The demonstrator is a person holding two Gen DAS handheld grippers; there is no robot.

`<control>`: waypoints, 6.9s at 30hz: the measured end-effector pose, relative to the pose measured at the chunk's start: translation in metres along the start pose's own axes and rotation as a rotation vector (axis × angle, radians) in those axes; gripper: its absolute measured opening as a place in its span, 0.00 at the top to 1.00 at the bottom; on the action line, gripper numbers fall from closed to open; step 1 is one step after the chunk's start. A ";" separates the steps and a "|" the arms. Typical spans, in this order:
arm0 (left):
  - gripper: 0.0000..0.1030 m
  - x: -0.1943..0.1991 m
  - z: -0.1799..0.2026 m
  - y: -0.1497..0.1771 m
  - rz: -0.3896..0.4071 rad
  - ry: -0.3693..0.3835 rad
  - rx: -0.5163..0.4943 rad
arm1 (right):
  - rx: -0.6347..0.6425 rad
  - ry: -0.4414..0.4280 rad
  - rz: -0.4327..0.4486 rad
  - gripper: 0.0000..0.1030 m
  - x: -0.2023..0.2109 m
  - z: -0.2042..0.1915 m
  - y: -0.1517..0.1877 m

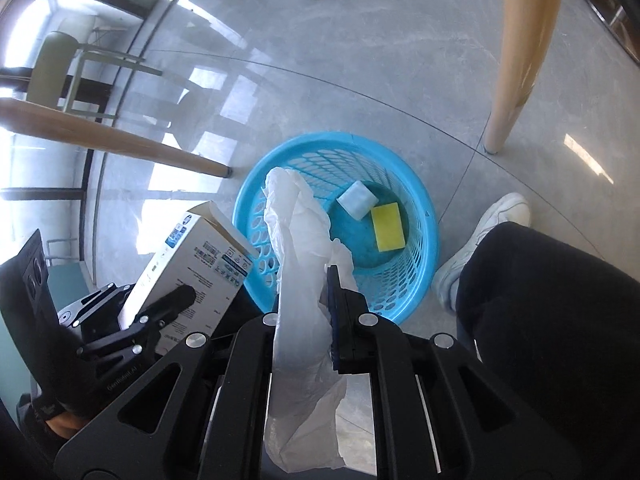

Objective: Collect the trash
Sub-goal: 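Carry the HP box and white bag down over the blue wastebasket, then open the left tool to drop the box while the right tool releases the bag, then raise both tools away from the basket toward the table, then grasp the crumpled clear plastic bottle with the left tool while the right tool grasps the white cup, then lift the bottle and cup and carry both down over the blue wastebasket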

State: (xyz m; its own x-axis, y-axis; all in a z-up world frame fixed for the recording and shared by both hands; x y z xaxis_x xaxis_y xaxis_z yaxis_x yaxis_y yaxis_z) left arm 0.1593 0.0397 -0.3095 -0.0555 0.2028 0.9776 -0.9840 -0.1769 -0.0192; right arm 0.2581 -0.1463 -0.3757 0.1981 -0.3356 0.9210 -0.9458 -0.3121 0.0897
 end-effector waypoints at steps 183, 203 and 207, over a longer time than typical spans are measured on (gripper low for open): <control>0.69 0.382 -0.063 -0.004 0.761 -0.312 0.063 | 0.387 0.018 0.801 0.97 0.377 -0.108 0.055; 0.69 0.382 -0.096 0.005 0.799 -0.294 0.166 | 0.392 0.028 0.797 0.97 0.374 -0.118 0.059; 0.69 0.381 -0.099 0.008 0.798 -0.304 0.168 | 0.401 0.024 0.800 0.97 0.375 -0.123 0.065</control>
State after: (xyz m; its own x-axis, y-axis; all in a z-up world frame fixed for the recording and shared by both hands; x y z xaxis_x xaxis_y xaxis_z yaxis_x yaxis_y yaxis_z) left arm 0.1139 0.2106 0.0423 -0.6471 -0.3036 0.6994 -0.6312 -0.3011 -0.7148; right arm 0.2389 -0.1837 0.0224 -0.4920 -0.5690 0.6589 -0.6364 -0.2814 -0.7182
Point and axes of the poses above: each gripper's, at about its wrist camera, not at the fingertips, and x roughly against the way its jaws point, z to its right, y to its underside, the point moved 1 cm from there along -x, roughly the way its jaws point, and after that the axes turned 4 degrees about -z, right-handed, at the moved point
